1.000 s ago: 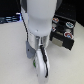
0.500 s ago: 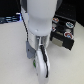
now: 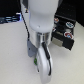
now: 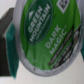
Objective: Open the kcup holder, insert the kcup into the holder, and close the kcup holder
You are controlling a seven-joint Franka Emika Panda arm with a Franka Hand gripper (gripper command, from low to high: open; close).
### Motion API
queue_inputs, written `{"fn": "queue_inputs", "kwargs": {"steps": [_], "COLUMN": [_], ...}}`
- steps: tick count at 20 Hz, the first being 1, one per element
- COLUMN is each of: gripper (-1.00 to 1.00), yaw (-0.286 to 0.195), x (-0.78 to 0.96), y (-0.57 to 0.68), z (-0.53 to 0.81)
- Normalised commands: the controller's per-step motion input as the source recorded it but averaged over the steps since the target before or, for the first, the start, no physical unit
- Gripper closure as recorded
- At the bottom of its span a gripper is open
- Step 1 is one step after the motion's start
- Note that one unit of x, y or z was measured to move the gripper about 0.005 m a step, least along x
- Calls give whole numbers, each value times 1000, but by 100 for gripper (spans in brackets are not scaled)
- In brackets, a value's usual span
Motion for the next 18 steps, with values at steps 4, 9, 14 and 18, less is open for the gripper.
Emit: {"fn": "queue_inputs", "kwargs": {"steps": [4, 9, 14, 18], "gripper": [100, 100, 100, 100], "yaw": [54, 85, 101, 94], "x": [15, -9, -54, -114], "y": [488, 500, 483, 479], "z": [775, 727, 622, 548]}}
